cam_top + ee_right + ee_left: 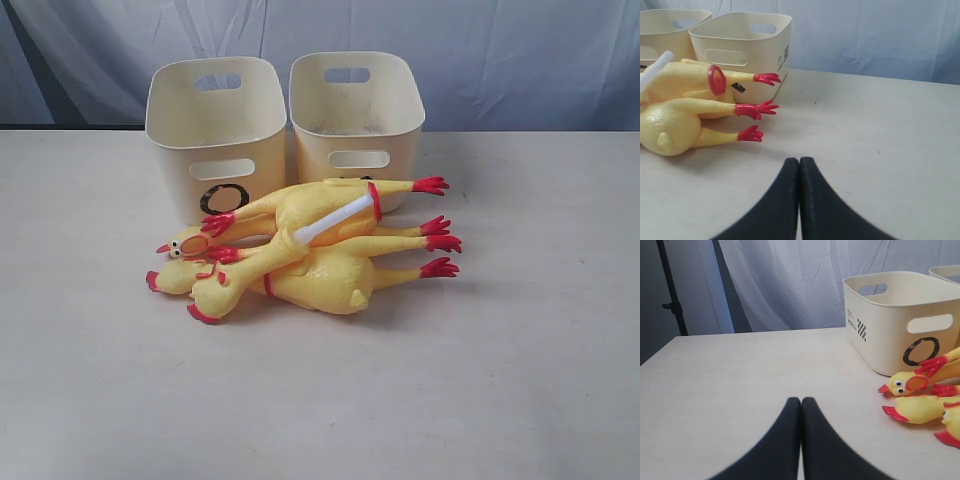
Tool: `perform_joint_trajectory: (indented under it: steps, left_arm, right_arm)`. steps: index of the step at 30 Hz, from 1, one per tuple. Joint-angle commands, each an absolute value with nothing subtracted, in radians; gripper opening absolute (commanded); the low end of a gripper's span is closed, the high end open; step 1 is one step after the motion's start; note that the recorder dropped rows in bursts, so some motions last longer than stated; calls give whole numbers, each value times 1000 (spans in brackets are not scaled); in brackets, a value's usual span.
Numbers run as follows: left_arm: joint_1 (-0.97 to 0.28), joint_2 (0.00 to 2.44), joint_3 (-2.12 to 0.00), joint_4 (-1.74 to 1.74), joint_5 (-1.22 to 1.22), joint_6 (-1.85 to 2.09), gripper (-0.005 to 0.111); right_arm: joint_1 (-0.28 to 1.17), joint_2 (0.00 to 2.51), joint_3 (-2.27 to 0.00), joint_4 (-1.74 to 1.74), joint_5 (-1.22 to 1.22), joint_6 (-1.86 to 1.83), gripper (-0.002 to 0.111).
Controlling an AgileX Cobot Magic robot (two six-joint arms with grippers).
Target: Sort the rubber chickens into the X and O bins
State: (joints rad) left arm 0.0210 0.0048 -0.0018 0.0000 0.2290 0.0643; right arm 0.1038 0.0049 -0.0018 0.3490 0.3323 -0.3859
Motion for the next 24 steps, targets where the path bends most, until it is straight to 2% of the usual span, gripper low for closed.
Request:
perform_joint_trajectory:
  steps: [1, 15, 24]
  left_arm:
    - [18, 0, 0, 0, 227, 63, 0]
    - [18, 0, 0, 0, 227, 63, 0]
    - [18, 0, 0, 0, 227, 63, 0]
  right_arm:
    - [107, 0, 0, 352, 324, -388, -1]
    - [107, 0, 0, 352, 319, -388, -1]
    - [107, 0, 0, 506, 316, -388, -1]
